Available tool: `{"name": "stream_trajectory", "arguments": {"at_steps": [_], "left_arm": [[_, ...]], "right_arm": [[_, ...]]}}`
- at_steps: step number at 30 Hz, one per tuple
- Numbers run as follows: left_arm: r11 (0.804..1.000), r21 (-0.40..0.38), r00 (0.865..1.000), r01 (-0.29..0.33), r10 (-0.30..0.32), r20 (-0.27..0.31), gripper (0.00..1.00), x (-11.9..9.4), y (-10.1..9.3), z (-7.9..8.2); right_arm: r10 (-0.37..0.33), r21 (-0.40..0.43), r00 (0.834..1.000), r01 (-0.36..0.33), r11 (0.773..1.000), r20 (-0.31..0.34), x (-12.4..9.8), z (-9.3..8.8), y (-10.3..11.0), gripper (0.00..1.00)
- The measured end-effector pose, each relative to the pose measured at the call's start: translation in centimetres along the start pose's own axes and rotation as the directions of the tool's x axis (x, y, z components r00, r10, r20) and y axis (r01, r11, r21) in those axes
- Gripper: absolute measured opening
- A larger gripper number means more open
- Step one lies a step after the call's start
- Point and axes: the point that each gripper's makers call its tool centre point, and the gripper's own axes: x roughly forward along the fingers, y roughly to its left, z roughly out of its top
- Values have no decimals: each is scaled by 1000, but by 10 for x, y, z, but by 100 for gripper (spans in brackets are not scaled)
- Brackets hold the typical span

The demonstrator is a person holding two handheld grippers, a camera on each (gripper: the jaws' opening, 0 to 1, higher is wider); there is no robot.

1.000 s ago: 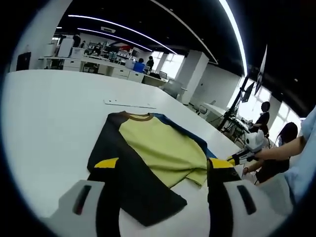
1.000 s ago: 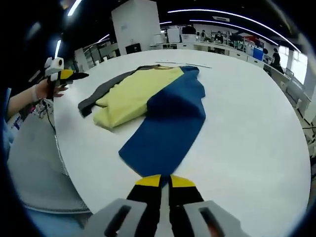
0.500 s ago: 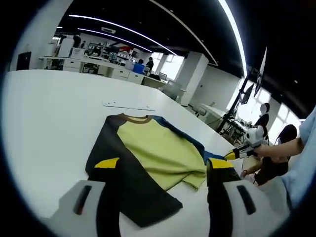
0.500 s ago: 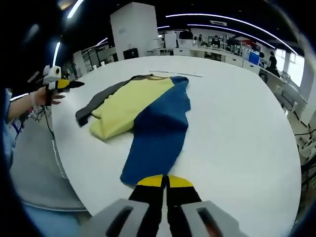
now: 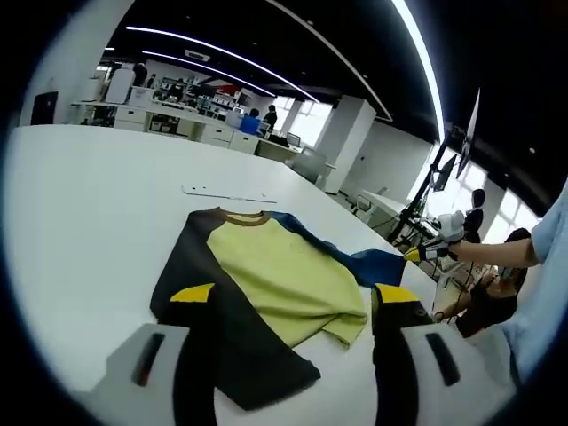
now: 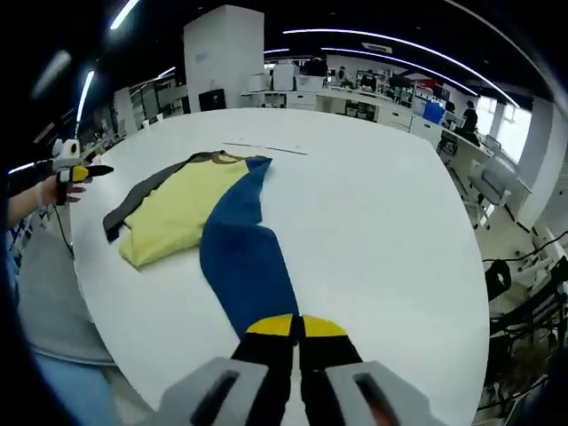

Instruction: Fold the garment on the visible template until the final outline fits inside the template.

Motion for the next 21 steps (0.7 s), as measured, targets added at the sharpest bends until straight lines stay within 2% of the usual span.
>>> {"name": "stream_trajectory", "arguments": {"at_steps": [4,6,10,14,21], "left_arm": [[1000,-8,1000,-16,16,4,67,-2,3,2],[1000,-13,1000,-22,22,3,67,-2,5,2],[999,-20,999,-49,49,18,67,-9,11,10],[997,-17,997,-69,70,25,68,-16,14,20],[995,-24,995,-101,102,15,68,-24,20,19]], "right_arm": [[-16,29,1000,16,999,-11,2,5,-21,0],[-35,12,999,36,999,-24,5,7,-35,0],[-51,41,998,52,998,-27,13,14,-60,0],[-72,38,996,74,997,-50,22,13,-81,0],[-105,50,991,110,993,-78,38,10,-118,0]]}}
